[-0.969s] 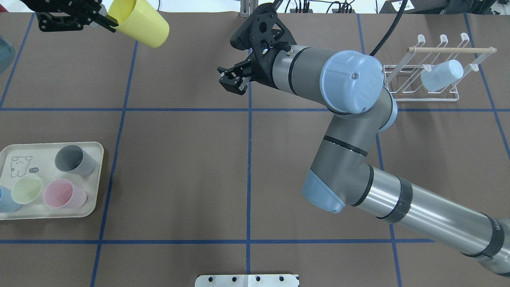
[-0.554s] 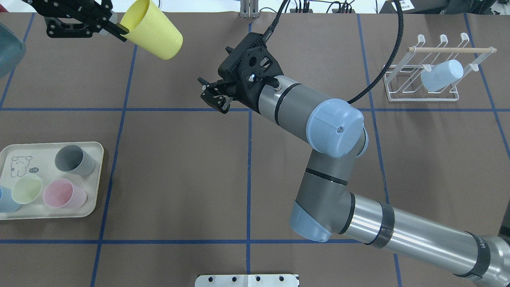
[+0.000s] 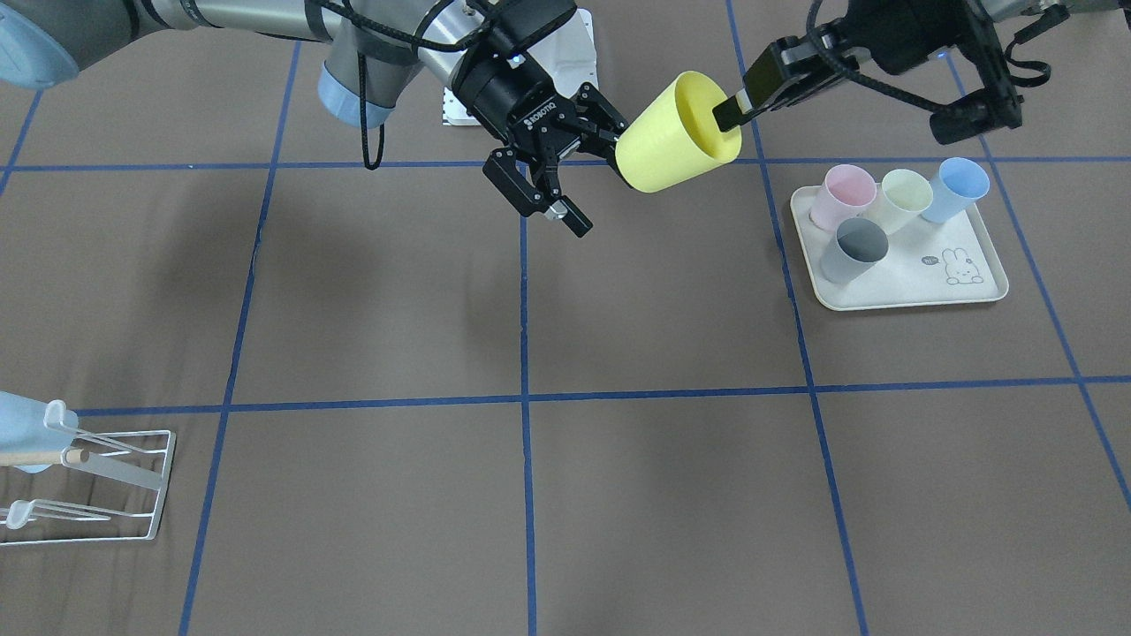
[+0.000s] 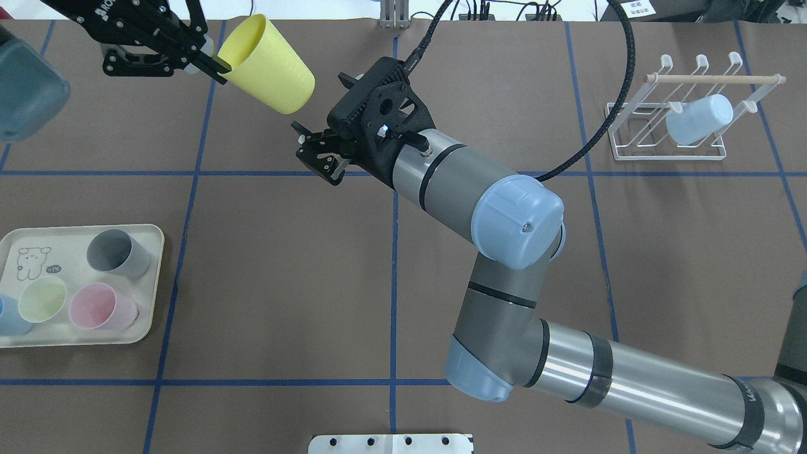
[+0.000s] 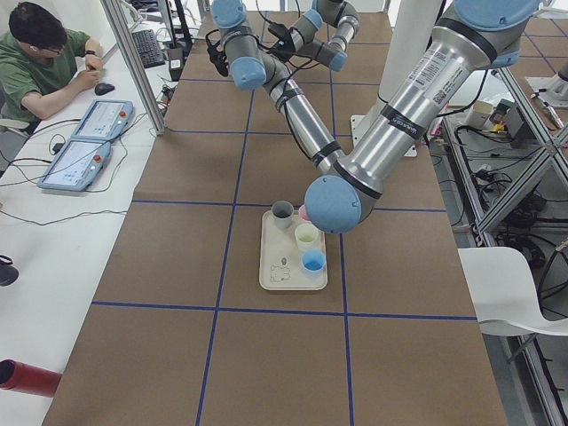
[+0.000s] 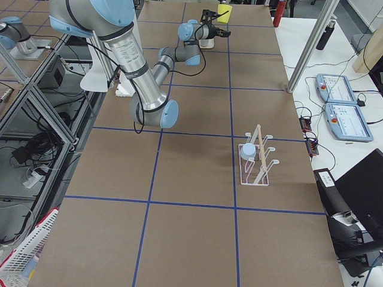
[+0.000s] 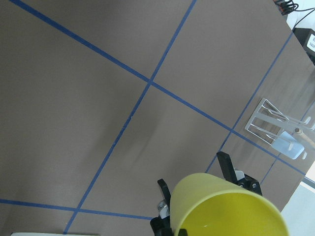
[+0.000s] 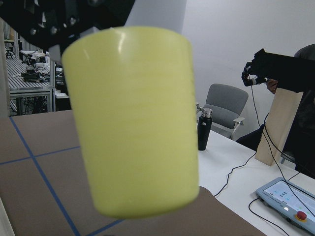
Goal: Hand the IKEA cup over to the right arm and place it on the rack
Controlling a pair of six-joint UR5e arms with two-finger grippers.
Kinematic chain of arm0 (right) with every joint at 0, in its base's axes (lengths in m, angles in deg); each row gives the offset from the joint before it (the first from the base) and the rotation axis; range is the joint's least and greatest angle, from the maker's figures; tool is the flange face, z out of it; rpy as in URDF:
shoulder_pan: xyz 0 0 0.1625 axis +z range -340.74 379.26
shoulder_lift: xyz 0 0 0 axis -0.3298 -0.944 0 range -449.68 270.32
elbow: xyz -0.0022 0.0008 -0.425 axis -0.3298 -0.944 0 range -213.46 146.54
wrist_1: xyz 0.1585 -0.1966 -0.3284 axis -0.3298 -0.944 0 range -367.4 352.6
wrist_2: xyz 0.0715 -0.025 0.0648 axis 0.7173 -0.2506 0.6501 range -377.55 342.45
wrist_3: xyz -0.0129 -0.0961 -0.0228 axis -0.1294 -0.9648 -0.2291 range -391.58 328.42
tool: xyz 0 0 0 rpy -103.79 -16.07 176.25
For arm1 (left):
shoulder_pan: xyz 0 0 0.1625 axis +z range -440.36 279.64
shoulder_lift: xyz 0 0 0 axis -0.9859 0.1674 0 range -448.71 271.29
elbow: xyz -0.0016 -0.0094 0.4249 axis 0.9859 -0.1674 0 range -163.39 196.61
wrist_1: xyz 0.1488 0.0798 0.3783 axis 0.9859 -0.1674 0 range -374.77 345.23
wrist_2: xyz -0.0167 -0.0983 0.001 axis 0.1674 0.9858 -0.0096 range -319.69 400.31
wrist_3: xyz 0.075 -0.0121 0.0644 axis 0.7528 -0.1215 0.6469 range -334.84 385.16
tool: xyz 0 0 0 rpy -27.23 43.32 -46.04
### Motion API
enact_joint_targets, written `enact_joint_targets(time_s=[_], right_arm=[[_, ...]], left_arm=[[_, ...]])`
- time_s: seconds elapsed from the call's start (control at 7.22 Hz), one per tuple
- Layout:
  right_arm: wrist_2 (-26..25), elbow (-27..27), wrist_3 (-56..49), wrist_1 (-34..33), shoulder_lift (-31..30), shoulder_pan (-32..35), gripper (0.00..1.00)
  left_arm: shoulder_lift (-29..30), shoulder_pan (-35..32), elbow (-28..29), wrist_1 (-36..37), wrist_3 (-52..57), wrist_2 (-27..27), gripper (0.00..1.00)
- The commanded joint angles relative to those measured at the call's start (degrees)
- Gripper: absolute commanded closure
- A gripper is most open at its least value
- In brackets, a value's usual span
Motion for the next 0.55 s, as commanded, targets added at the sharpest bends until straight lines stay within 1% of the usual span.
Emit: enact_joint_targets(time_s=[0.0,0.42], right_arm=[[-1.5,0.1,-1.8,-0.1,0.5,-1.0,0.1],[-1.5,0.3,-2.6,-0.1,0.6,-1.1,0.1]], left_arm=[[0.1,1.4,0.0,-0.1,0.1,-0.3,1.0],[0.1,1.7,0.0,-0.1,0.1,-0.3,1.0]])
